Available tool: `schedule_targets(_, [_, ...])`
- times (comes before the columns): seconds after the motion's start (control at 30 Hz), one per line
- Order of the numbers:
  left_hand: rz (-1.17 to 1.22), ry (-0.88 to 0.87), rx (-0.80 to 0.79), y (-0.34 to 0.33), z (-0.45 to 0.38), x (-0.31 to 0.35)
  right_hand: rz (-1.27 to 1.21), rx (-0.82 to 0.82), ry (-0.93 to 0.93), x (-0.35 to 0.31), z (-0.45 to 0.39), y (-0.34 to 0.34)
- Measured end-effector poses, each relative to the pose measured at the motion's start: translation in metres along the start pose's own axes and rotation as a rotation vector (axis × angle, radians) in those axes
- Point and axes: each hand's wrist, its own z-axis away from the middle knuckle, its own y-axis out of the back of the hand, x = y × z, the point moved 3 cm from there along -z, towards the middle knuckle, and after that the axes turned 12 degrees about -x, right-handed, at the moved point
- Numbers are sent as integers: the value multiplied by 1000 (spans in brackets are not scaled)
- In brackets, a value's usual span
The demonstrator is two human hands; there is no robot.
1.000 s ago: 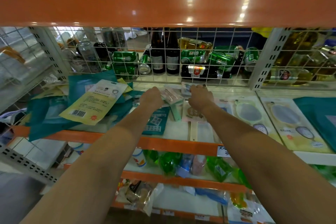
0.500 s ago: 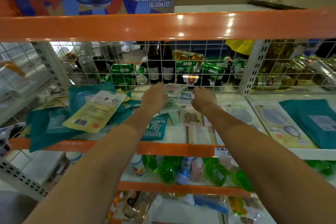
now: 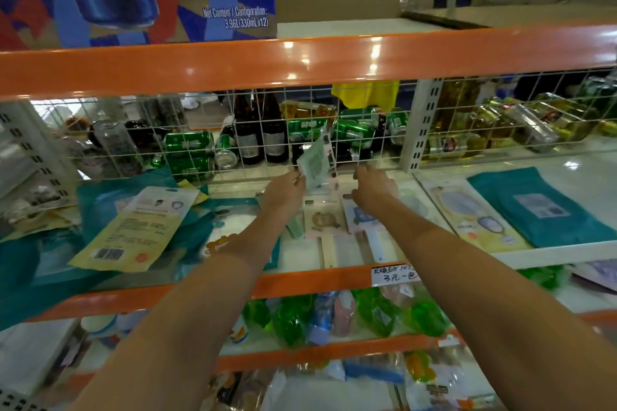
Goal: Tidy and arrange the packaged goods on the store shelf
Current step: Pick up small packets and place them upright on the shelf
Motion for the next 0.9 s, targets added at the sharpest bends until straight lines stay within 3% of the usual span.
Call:
schedule_targets(0.33, [333,78,-83,-30,0,7,-18,-14,-70,31,19,-9])
schedule_targets(0.67, [732,206,-70,-58,7,27,-63,-72,26,54,13,-9])
schedule_targets(0.9, [937,243,-78,-73,22,43,-676,-194,-34,57,3,-3])
